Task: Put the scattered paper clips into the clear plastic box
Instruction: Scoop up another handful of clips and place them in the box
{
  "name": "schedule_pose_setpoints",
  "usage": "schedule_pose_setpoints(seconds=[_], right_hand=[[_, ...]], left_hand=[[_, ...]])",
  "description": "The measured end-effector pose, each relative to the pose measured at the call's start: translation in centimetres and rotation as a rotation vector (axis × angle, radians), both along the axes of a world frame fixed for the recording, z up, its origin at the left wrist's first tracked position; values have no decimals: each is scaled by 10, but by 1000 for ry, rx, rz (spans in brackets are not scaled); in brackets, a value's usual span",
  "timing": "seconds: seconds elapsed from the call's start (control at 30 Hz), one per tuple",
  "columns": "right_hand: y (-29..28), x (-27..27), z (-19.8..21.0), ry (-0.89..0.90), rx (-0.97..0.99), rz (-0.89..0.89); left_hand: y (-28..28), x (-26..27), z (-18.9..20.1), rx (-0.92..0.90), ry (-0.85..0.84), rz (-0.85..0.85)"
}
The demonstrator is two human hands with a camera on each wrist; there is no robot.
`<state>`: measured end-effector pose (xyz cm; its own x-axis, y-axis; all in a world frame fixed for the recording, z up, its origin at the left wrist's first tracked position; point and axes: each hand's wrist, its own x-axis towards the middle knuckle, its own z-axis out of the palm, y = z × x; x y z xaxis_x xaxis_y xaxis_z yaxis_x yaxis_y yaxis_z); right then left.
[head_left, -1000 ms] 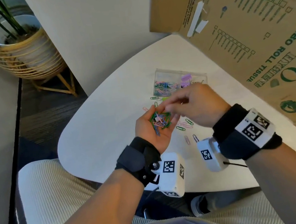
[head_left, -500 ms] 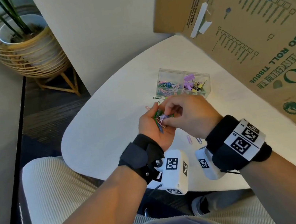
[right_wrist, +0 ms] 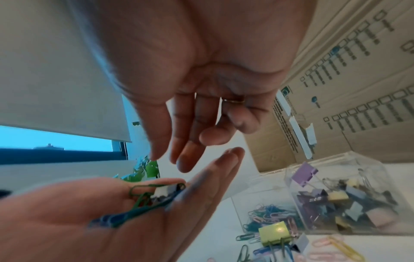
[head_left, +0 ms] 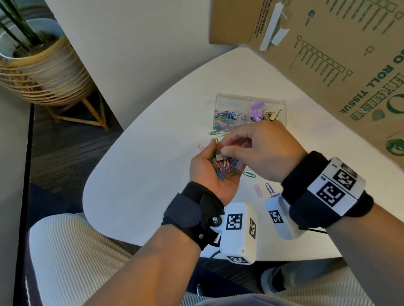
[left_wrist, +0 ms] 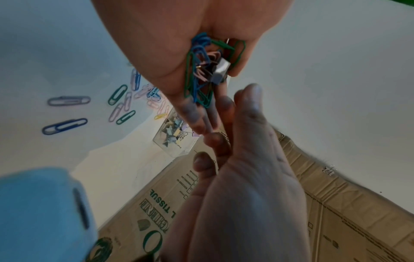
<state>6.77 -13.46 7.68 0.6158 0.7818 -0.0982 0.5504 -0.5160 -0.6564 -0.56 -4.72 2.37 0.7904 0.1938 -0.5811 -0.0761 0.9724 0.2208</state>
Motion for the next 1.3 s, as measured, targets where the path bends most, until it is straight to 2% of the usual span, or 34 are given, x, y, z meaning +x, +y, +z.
schedule_pose_setpoints(seconds=[0.1,0.3,0.37,0.5,0.57,0.83,0.97,1.13,1.3], right_hand=[[5,-4,-4,-148,-157,53],[9,-13,-12,-149,-124,68],[8,-12,-12,-80,-39,26],[4,-9,-4,251,252,-172],[1,-7,-3,321,309,-206],[-5,3,2,388,455,-290],[-12,38,3,305,579,-537],[-15,88,-9,249,473,-704],[-8,106,-16,159,225,-622]], left_hand=[[-2,1,2,-29,47,1],[-1,-2,0,-64,32,2],[0,-3,0,-43,10,-12],[1,-3,1,-15,-28,-18],[1,-2,-1,-11,-42,-20],[2,0,-5,-36,-98,18],[6,0,-9,-39,-108,11],[5,0,-14,-55,-114,-5],[4,-1,-14,-44,-109,-9]])
